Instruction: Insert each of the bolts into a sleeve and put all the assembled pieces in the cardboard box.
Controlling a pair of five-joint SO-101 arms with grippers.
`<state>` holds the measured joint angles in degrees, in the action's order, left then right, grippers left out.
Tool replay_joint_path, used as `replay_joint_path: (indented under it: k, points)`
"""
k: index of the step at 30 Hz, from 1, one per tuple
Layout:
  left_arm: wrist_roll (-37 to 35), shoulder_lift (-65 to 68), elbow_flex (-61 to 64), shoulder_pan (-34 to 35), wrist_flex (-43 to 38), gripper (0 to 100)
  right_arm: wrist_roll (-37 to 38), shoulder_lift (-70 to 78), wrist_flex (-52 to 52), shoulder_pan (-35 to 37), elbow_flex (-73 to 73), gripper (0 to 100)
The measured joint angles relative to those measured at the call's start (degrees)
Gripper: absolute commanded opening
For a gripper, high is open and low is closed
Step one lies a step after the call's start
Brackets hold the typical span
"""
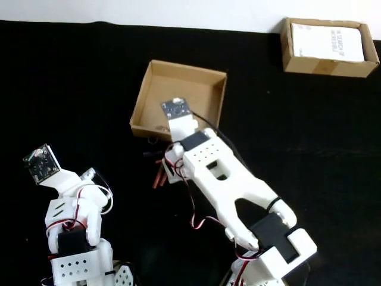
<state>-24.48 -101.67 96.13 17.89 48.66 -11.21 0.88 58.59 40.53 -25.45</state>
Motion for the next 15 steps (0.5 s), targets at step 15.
replay_joint_path:
  k: [15]
  points:
    - [0.0, 0.0, 0.0, 0.0, 0.0, 1, 0.0, 10.8, -3.0, 0.2, 3.9, 13.8]
